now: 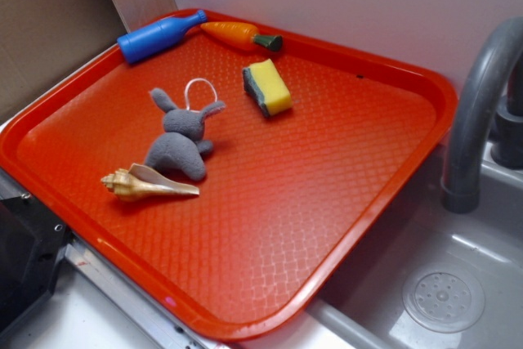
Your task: Grab the green sponge.
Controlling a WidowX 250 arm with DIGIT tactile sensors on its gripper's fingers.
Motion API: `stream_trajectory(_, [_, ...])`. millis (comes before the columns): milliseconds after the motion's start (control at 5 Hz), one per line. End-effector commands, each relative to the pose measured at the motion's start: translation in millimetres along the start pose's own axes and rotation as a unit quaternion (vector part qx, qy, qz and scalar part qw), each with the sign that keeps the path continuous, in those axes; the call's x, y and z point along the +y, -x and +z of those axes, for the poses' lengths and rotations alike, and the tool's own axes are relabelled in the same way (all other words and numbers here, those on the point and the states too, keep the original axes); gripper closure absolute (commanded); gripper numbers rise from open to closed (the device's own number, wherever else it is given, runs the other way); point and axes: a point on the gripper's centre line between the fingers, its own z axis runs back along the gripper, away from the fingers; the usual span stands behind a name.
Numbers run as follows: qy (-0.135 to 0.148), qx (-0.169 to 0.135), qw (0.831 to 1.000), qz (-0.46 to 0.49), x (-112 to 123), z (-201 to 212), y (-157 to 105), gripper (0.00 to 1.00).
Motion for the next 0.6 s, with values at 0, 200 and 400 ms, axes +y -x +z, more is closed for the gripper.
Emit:
stream_trajectory(0, [0.000,0.000,1.000,0.000,0,0,0,0.00])
stream_trajectory(200, [0.000,0.006,0.992,0.126,5,-9,-15,0.00])
stream_trajectory(400, [-0.011,0.004,0.969,0.248,7,-20,-28,0.00])
